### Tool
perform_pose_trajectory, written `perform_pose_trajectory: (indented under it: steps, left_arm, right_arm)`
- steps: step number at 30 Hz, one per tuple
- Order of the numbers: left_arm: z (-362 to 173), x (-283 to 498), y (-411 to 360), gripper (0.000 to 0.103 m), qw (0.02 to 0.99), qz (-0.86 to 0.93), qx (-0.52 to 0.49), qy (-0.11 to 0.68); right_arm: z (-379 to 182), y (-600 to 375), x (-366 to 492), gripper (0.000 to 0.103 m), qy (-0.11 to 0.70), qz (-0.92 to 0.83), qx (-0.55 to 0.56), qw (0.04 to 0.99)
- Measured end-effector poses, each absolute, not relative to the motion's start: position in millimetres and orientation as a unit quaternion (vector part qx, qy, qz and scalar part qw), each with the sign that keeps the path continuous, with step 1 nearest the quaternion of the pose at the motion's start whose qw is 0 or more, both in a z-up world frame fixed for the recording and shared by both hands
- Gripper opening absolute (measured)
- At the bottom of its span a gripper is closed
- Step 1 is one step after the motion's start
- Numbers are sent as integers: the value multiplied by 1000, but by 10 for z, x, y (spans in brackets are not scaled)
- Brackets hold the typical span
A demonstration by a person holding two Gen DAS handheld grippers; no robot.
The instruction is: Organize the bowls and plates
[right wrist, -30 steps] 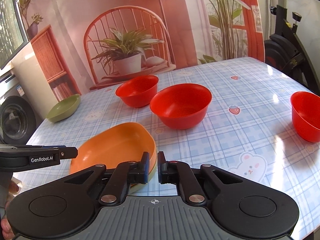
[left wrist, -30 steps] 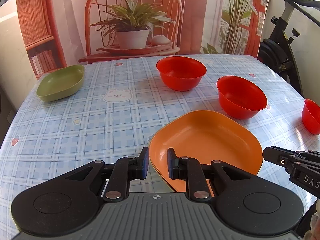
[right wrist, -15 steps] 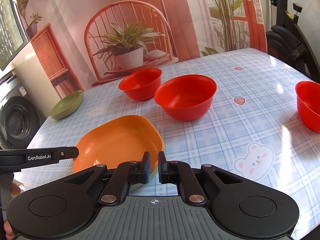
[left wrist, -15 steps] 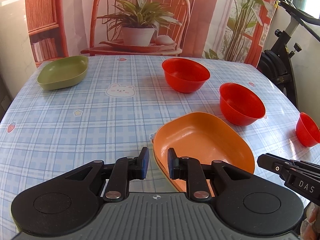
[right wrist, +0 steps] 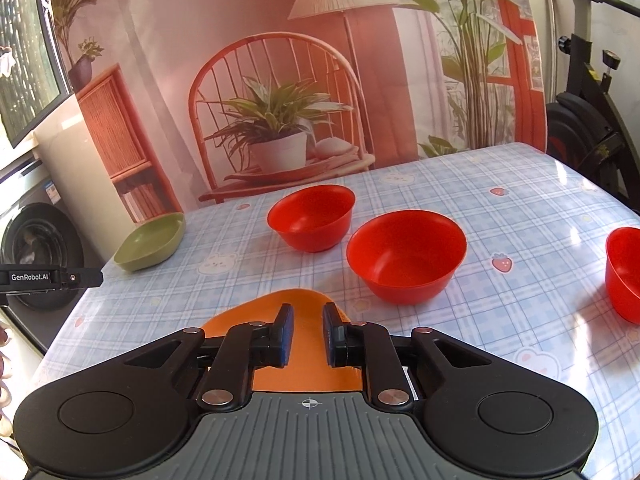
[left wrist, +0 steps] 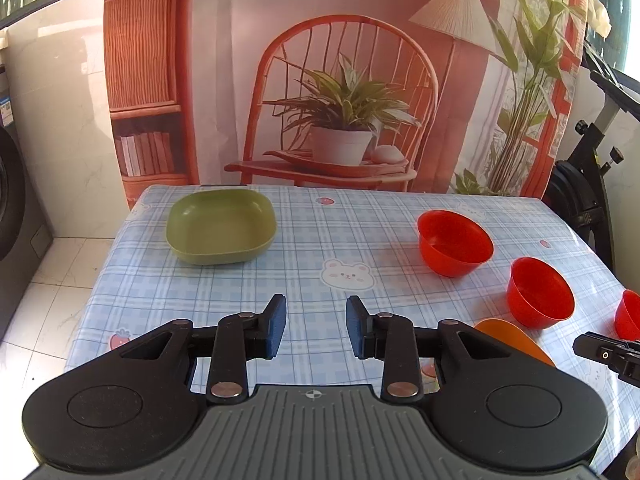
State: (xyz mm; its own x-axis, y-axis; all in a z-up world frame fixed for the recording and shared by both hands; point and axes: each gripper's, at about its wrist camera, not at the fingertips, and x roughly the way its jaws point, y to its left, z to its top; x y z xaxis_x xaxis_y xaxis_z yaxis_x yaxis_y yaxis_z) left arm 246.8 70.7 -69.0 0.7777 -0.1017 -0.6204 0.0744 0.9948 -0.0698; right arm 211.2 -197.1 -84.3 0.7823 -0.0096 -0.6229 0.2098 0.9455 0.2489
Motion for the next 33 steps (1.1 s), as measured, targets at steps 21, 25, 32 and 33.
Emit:
perform_pose_trajectory:
  steps: [21,25,32,33]
  left_arm:
    - [-41,3200,1860,39,961,-3,51,272]
    - [-155,3506,2023,40,961,12,39,274]
    - [-612,4044,2159,40,951,-1,27,308]
    - [-671,4109,2154,40,949,-2,27,313]
  right_arm:
    - [-550,-1246,3086,18,334,-32,179,925]
    - [-572,-1048,3453,18,343,-18,164,925]
    - [-724,-783,4144,21,340,-19,144,929]
    - [-768,-757,4237,21,342,-19,148,928]
